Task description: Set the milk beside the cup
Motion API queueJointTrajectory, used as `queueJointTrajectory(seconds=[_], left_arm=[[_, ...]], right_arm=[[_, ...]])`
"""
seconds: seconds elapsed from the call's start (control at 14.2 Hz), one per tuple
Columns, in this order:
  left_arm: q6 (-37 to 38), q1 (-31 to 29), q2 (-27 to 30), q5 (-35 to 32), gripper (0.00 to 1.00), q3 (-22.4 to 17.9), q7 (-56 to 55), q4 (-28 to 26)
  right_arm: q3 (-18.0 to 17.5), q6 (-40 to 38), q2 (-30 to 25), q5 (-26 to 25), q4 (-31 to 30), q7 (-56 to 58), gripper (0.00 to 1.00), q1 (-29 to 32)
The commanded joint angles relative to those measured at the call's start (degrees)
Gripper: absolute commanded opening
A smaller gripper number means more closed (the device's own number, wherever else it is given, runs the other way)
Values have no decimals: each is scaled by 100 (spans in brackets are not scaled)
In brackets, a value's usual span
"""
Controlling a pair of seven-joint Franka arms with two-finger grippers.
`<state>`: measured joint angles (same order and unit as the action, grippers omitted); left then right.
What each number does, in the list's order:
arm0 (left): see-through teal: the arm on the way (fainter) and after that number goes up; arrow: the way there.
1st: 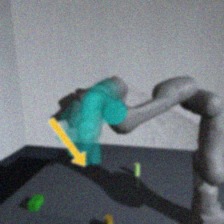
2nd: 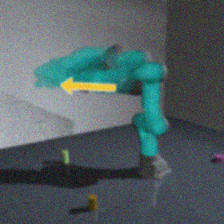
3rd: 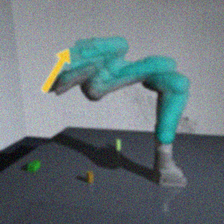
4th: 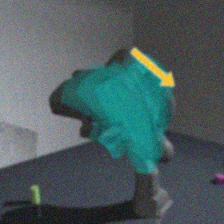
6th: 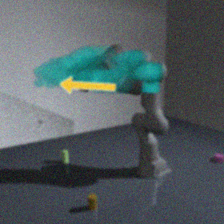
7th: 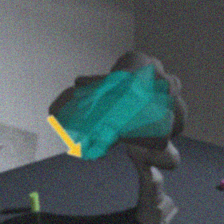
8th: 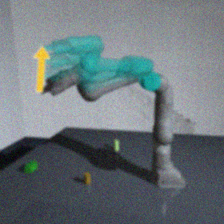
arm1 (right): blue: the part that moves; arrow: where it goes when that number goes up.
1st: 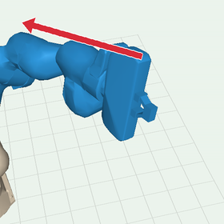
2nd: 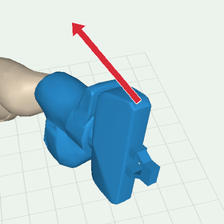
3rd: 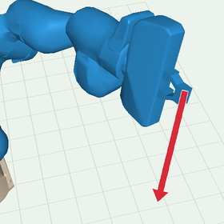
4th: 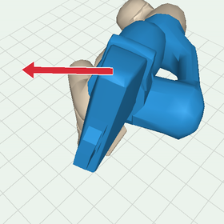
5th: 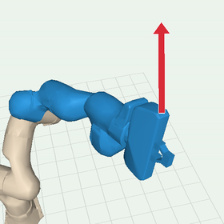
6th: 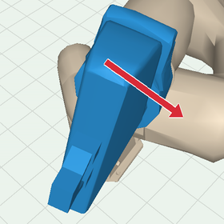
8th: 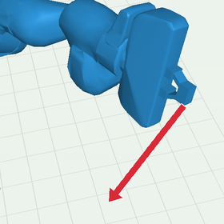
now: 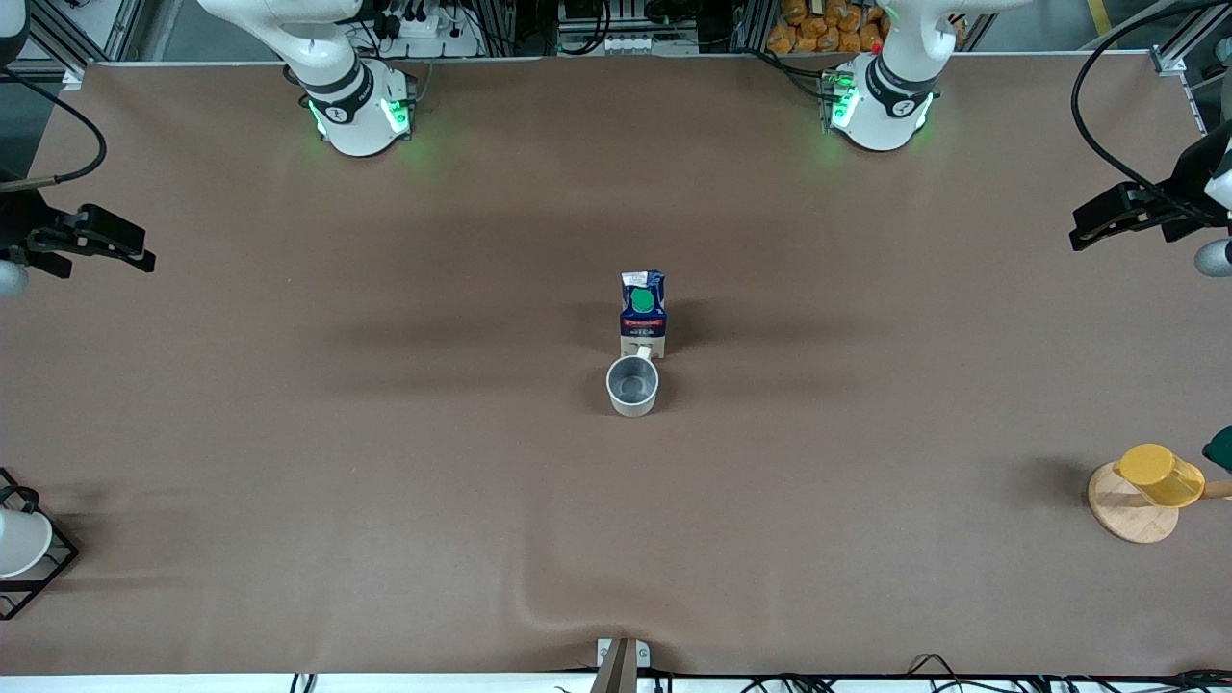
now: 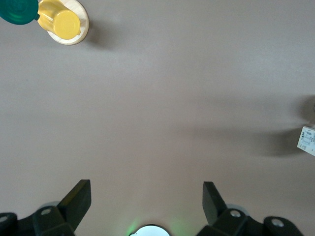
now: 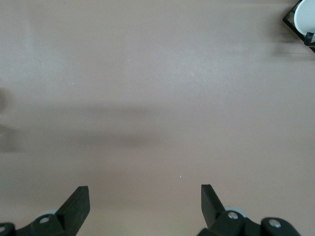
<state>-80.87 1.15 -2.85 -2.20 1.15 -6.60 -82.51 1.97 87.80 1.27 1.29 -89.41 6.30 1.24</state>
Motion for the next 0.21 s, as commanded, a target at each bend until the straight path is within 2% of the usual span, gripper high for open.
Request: queueJointTrajectory(seconds=[0.0,0.14], left_arm=[[-43,78,144,71,100,-63,53,-125],[-43,70,144,88,100,-54,71,-125]], right_arm=[[-3,-26,-109,-112,-68,-59,100,-45],[-3,-26,-109,-112,-68,-50,100,-45]])
